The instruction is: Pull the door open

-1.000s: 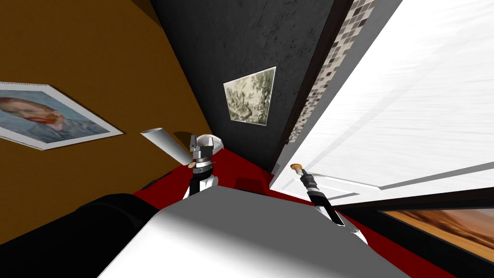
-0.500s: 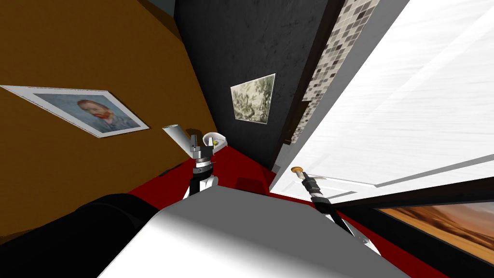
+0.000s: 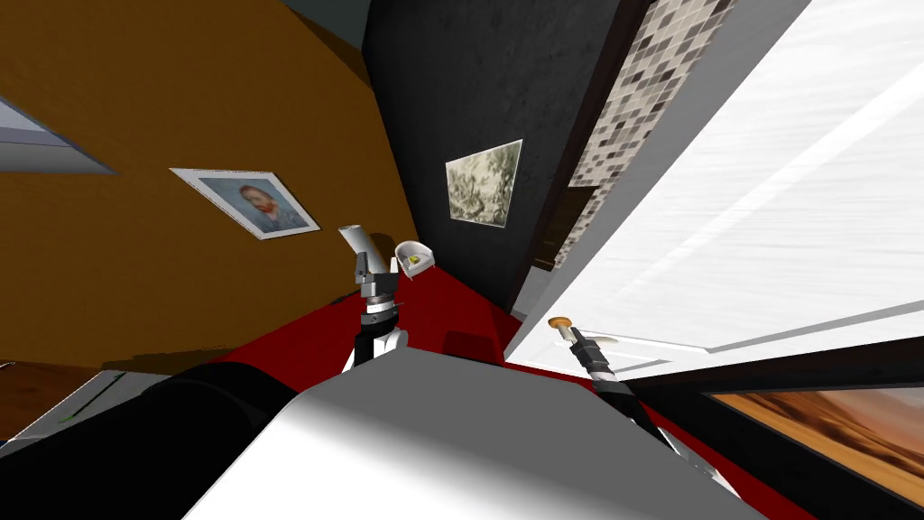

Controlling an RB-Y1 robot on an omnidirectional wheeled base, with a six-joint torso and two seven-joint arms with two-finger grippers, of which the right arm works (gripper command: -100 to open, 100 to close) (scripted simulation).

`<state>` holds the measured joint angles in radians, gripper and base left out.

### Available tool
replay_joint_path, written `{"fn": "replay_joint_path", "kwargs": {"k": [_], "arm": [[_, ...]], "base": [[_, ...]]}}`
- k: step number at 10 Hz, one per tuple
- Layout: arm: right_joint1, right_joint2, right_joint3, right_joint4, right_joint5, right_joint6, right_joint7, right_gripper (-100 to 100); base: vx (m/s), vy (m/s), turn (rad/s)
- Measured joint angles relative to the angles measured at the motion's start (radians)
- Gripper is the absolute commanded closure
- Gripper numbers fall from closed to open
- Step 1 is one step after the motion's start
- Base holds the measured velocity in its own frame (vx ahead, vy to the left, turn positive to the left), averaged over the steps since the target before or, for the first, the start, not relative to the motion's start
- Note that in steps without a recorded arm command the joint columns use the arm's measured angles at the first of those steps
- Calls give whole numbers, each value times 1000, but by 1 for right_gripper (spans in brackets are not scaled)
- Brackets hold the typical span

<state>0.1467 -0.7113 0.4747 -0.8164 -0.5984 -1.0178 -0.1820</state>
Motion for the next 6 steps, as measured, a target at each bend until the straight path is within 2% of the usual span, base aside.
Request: {"fn": "replay_joint_path", "kwargs": {"k": [1,2,4,6], "arm": [[14,-10,11,-4,-5,-15,-2,100],[31,-24,21,-19,-12,-26,-4,100],[41,-28,27,-19,-16,-31,-6,100],[43,-35,40,-7,-19,-55,-15,100]], "base": [[-225,-75,161],[-97,-36,24],[-188,-67,178],[-217,-86,174]]}}
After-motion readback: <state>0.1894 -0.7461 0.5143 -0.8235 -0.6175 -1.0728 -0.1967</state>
